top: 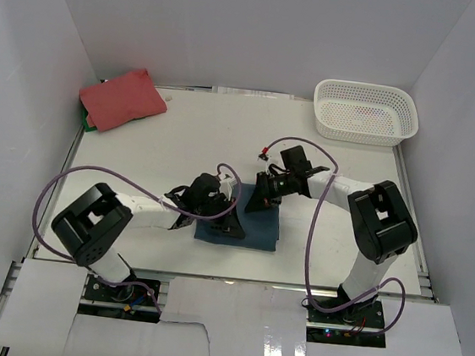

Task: Fold and stack the t-shirts
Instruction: Smooth out wrinkles on the folded tshirt

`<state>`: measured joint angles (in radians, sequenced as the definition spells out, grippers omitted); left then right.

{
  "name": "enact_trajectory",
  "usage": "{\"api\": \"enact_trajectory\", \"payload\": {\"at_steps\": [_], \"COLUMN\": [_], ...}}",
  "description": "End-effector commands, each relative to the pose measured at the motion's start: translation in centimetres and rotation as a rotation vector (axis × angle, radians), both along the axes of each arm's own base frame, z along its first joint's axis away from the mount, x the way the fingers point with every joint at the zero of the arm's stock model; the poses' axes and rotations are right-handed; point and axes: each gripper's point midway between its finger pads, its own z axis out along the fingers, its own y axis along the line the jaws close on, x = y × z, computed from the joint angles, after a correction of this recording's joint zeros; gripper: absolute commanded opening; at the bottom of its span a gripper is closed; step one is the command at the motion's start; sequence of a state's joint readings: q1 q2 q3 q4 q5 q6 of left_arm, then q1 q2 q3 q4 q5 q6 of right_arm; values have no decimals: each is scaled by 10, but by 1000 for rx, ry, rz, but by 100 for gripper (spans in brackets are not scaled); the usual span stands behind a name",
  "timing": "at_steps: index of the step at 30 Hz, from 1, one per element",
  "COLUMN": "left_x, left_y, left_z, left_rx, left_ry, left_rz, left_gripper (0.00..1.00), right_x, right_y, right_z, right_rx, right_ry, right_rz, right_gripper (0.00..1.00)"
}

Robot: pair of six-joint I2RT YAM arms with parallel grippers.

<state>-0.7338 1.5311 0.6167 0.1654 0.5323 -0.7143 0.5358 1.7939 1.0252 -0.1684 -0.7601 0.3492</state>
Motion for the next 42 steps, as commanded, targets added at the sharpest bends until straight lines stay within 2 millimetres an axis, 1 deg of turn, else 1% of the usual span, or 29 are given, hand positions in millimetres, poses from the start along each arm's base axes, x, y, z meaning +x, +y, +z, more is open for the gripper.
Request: {"api": "enact_trajectory", "payload": {"at_steps": [1,2,3,4,6,9,11,12,14,15,17,20,21,22,24,28,29,31,32,34,35,37,38,39,40,41,42], "left_x": [22,26,27,29,34,35,31,27,23,18,14,5,4,0,-2,-6,-7,-7,-7,-8,-8,-8,-9,-9,-9,-9,-8], "left_y": [-20,-24,-25,-26,-27,-26,-23,-20,-17,-13,-10,-2,-1,3,5,8,9,9,9,9,9,9,9,9,9,9,7], "left_z": [11,11,7,-2,-5,-7,-10,-14,-15,-19,-16,-21,-18,-22,-21,-24,-24,-24,-25,-25,-26,-26,-26,-26,-26,-24,-21], "left_rx": [-61,-70,-65,-50,-41,-31,-28,-20,-20,-12,-18,-6,-13,-5,-6,-2,-2,1,1,3,4,3,3,2,1,-3,-9], "left_ry": [-79,-88,-81,-65,-72,-80,-66,-51,-43,-28,-30,-15,-17,-9,-6,3,5,3,5,7,11,12,14,15,14,12,6], "left_rz": [16,14,13,15,25,36,39,39,39,42,43,47,47,49,51,50,51,51,50,47,47,45,44,44,41,40,40], "left_gripper": [0,0,0,0,0,0,0,0,0,0,0,0,0,0,0,0,0,0,0,0,0,0,0,0,0,0,0], "right_x": [5,5,4,5,6,8,10,12,17,19,29,42,45,47,56,73,79,87,94,101,104,117,121,130,135,142,146], "right_y": [1,0,-2,-4,-5,-8,-10,-11,-14,-16,-19,-19,-19,-19,-18,-14,-12,-10,-8,-6,-6,-4,-5,-4,-3,-6,-5], "right_z": [18,16,12,11,7,-2,-8,-13,-18,-23,-27,-27,-33,-35,-39,-36,-32,-25,-19,-13,-14,-10,-15,-10,-9,-12,-7], "right_rx": [77,76,69,69,69,59,51,45,42,37,39,48,42,40,35,45,53,67,75,84,84,88,84,91,95,98,108], "right_ry": [-54,-54,-48,-47,-43,-38,-34,-33,-33,-24,-29,-46,-38,-39,-45,-60,-74,-82,-99,-110,-109,-133,-125,-144,-140,-126,-125], "right_rz": [0,-4,-7,-10,-13,-17,-23,-27,-37,-42,-54,-62,-64,-66,-70,-82,-85,-91,-97,-104,-107,-120,-124,-130,-139,-151,-149], "right_gripper": [8,8,8,8,8,8,8,8,8,8,8,8,8,8,8,8,8,8,8,8,8,8,8,8,8,8,8]}}
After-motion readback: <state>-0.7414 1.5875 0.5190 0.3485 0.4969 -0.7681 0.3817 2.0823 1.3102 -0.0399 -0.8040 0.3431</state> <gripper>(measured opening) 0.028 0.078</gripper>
